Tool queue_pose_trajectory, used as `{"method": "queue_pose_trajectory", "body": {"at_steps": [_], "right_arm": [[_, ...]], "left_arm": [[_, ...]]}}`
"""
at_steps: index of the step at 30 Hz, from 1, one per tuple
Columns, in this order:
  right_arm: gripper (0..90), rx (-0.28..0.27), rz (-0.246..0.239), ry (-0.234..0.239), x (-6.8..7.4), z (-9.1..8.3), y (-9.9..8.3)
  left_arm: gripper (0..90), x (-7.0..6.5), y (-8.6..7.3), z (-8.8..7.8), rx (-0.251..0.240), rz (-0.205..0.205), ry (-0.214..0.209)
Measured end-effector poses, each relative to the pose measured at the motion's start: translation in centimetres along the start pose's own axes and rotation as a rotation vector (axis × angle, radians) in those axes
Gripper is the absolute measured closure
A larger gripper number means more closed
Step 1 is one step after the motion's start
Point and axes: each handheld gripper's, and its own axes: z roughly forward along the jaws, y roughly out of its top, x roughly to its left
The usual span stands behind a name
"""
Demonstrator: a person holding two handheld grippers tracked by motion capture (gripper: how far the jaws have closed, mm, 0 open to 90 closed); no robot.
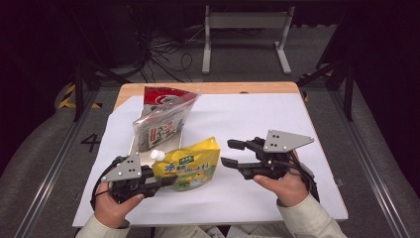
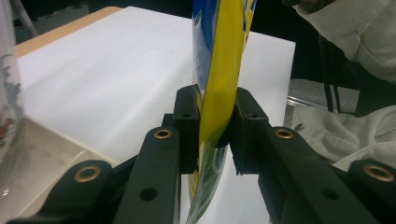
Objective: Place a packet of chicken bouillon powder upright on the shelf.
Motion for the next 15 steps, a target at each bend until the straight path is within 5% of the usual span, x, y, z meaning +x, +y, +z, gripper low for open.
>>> {"method": "queue_pose_trajectory", "body": {"at_steps": [15], "right_arm": [[45.4, 0.062, 0.051, -0.067, -2.1, -2.3, -1.5]], "left_arm": [[74.9, 1.2, 0.1, -3.1, -0.022, -0.025, 0.041]]}}
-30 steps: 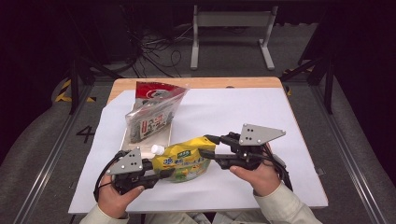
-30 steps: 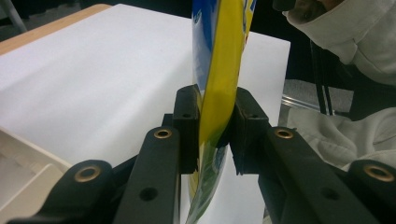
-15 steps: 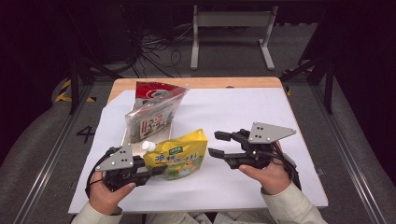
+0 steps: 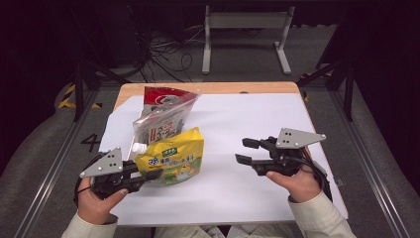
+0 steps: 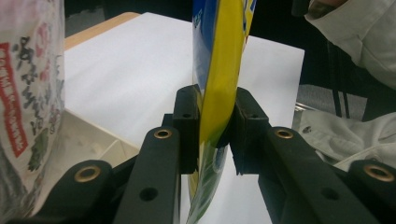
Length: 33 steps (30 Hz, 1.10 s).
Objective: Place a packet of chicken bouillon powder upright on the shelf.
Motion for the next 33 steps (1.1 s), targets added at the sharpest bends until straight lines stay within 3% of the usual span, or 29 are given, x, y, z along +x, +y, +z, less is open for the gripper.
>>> {"method": "queue_pose_trajectory", "body": {"at_steps": [12, 19, 28, 33], "right_arm": [[44.9, 0.007, 0.044, -0.017, -1.5, -0.7, -1.2], [44.6, -0.023, 0.069, -0.027, -1.8, -1.1, -1.3], [44.6, -0.020, 0.073, -0.031, -2.0, -1.1, -1.4], [44.5, -0.012, 0.077, -0.030, -2.0, -0.9, -1.6]], "left_arm": [[74.9, 1.0, 0.1, -2.0, -0.018, -0.021, 0.044], [74.9, 2.0, 0.1, -2.8, -0.028, -0.010, 0.085], [74.9, 3.5, -0.4, -3.0, -0.031, 0.002, 0.144], [74.9, 4.0, -0.5, -2.5, -0.018, 0.039, 0.179]]}}
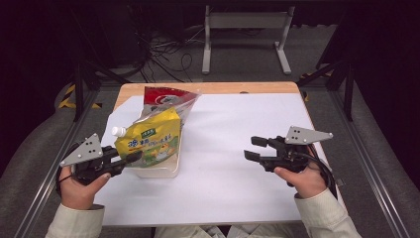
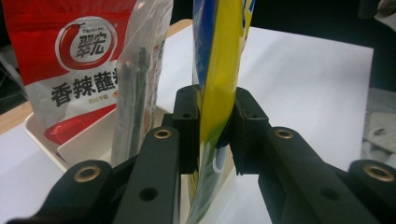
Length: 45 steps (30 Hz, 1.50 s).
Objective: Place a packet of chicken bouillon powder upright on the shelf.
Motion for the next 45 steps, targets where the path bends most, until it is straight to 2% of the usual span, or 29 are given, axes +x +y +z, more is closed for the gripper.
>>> {"method": "queue_pose_trajectory", "body": {"at_steps": [5, 19, 26, 32, 39, 45], "right_arm": [[44.2, 0.000, 0.007, 0.000, 0.0, 0.0, -0.1], [43.0, 0.008, 0.020, -0.002, -0.2, 0.2, -0.3], [42.0, 0.014, 0.028, -0.003, -0.2, 0.4, -0.4], [42.0, 0.019, 0.026, -0.008, -0.2, 0.5, -0.5], [41.8, 0.024, 0.026, -0.007, -0.2, 0.6, -0.6], [41.6, 0.024, 0.029, -0.007, -0.2, 0.7, -0.6]], "left_arm": [[74.8, 0.3, -0.4, 0.6, 0.006, 0.020, -0.002], [74.9, 0.8, -1.2, 1.5, 0.050, 0.010, -0.040], [74.9, 0.9, -1.4, 1.7, 0.063, -0.001, -0.041], [74.9, 1.3, -1.8, 1.9, 0.045, -0.026, -0.050], [74.9, 2.4, -3.0, 2.2, 0.015, -0.094, -0.067], [74.9, 2.6, -3.3, 2.6, 0.034, -0.104, -0.075]]}}
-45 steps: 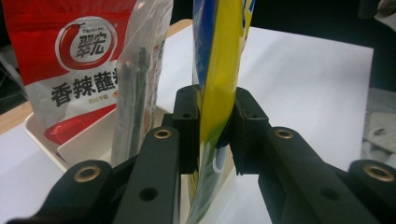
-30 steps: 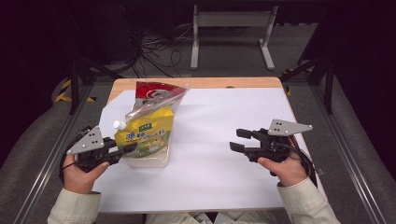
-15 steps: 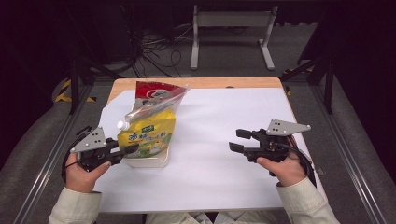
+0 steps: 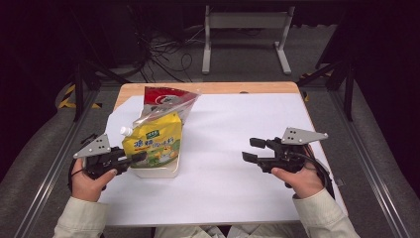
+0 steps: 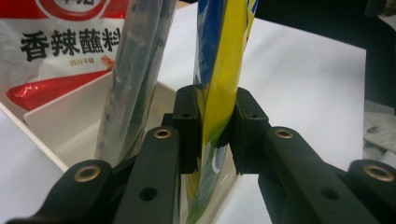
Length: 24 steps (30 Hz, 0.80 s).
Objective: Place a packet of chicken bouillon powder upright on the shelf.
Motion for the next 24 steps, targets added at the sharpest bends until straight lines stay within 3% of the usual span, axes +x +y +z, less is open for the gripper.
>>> {"method": "queue_pose_trajectory", "body": {"at_steps": [7, 14, 19, 24], "right_arm": [[41.3, 0.002, 0.002, 0.002, 0.0, 0.1, -0.1], [40.7, 0.004, 0.005, 0.002, -0.1, 0.1, -0.1], [40.1, 0.005, 0.007, -0.004, -0.1, 0.0, -0.1], [40.0, 0.006, 0.009, -0.002, -0.1, 0.1, -0.1]], "left_arm": [[74.8, 0.4, -0.5, 0.3, 0.006, -0.032, -0.013], [74.8, 0.6, -0.7, 0.6, 0.063, -0.058, -0.007], [74.8, 0.7, -0.8, 1.2, 0.160, -0.087, 0.008], [74.9, 1.0, -1.0, 1.3, 0.173, -0.107, 0.006]]}}
